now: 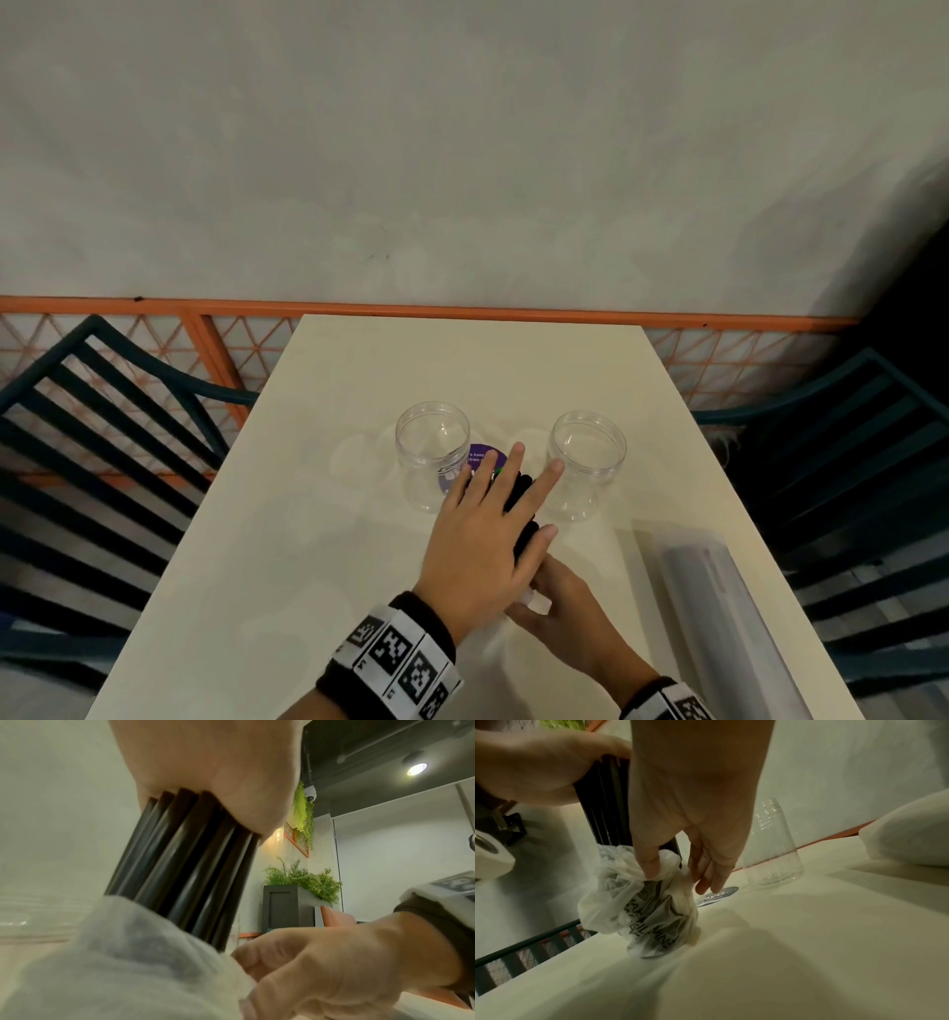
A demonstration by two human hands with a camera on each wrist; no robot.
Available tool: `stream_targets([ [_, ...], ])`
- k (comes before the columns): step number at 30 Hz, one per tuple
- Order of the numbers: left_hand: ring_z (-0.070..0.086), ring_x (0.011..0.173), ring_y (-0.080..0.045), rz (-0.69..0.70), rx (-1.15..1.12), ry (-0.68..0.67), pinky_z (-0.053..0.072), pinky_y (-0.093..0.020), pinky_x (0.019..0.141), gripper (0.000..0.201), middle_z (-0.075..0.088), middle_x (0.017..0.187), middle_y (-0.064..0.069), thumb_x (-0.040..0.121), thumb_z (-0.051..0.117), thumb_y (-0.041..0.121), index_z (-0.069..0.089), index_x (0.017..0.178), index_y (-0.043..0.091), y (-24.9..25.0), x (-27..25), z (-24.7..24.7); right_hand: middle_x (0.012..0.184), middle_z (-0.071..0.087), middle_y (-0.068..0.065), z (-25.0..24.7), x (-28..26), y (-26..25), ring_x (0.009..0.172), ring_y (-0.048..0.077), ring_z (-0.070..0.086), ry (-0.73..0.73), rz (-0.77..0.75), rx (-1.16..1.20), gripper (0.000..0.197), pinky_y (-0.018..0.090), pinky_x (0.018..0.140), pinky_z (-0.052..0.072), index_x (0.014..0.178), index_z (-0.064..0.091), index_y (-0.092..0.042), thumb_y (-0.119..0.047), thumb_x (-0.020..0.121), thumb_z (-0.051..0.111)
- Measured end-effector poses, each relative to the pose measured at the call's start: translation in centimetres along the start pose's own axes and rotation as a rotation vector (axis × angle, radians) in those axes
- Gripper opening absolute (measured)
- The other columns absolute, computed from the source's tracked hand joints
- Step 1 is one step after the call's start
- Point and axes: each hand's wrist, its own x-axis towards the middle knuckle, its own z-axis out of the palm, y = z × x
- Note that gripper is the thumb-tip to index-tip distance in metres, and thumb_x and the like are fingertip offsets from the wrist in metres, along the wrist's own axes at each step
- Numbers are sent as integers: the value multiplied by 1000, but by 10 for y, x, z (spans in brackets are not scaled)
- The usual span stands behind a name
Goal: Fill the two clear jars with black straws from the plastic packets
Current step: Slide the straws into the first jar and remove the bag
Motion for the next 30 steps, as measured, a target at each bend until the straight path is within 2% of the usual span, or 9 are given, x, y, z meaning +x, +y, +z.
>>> stream_targets([
  [6, 50, 125, -25, 34, 67, -17, 36, -41, 107, 46, 57, 133, -3, 97, 22, 33, 55, 126, 20, -13, -3, 3, 107, 57, -7, 0, 4, -5, 95, 6, 53, -30, -19, -49, 46, 13, 85, 44, 118, 51, -18, -38, 79, 65],
  [9, 56, 120, -23, 34, 62, -11, 40, -37, 106, 43, 64, 124, -5, 93, 32, 30, 59, 121, 14, -20, -1, 1, 108, 53, -9, 1, 3, -11, 98, 6, 51, -53, 24, -50, 67, 6, 84, 39, 125, 48, -19, -61, 74, 59],
  [12, 53, 122, -22, 28, 52, -67, 41, -37, 106, 47, 62, 127, -4, 97, 22, 33, 55, 125, 15, -21, -6, -3, 104, 56, -12, 3, 3, -7, 95, 4, 56, -33, 86, 95, 79, 15, 89, 47, 114, 55, -28, -80, 55, 54],
  [14, 47, 129, -23, 7, 24, -107, 29, -36, 111, 53, 56, 134, -3, 97, 15, 38, 49, 130, 16, -22, -11, -8, 103, 60, -11, 2, 2, -13, 96, -3, 56, -15, 98, 154, 34, 26, 91, 51, 97, 56, -37, -46, 70, 73],
  [16, 31, 138, -20, -31, -102, -63, 12, -30, 114, 57, 42, 145, 2, 95, 12, 46, 41, 136, 19, -27, -11, -17, 103, 63, -9, -2, 1, -16, 96, -4, 57, 46, 95, 189, 33, 33, 93, 51, 93, 57, -40, -15, 78, 72],
  [19, 6, 142, -2, -172, -432, 55, -5, -13, 114, 58, 17, 149, 18, 90, 17, 58, 27, 141, 32, -41, -7, -32, 97, 67, -11, -25, 3, -32, 94, 2, 61, 206, 37, 195, 37, 23, 88, 51, 91, 63, -44, -10, 78, 71],
  [22, 13, 138, 9, -255, -646, 165, 5, -5, 110, 44, 22, 148, 22, 93, 31, 48, 30, 137, 39, -55, 0, -48, 94, 63, -9, -51, 14, -60, 89, 8, 60, 296, -75, 80, 39, 3, 74, 43, 96, 61, -43, -11, 76, 72],
  [24, 23, 134, 11, -280, -744, 203, 15, -2, 107, 42, 31, 145, 20, 91, 36, 43, 35, 134, 39, -67, 5, -57, 94, 58, -3, -71, 26, -83, 84, 5, 55, 359, -148, -51, 30, -1, 72, 38, 105, 64, -23, -19, 77, 70],
  [30, 33, 124, 4, -297, -626, 24, 27, -18, 107, 72, 34, 139, 15, 79, 58, 48, 27, 141, 28, -106, 31, -63, 92, 59, 7, -116, 79, -118, 94, 18, 46, 577, -460, -557, 40, 34, 108, 19, 107, 64, -11, -33, 76, 51],
])
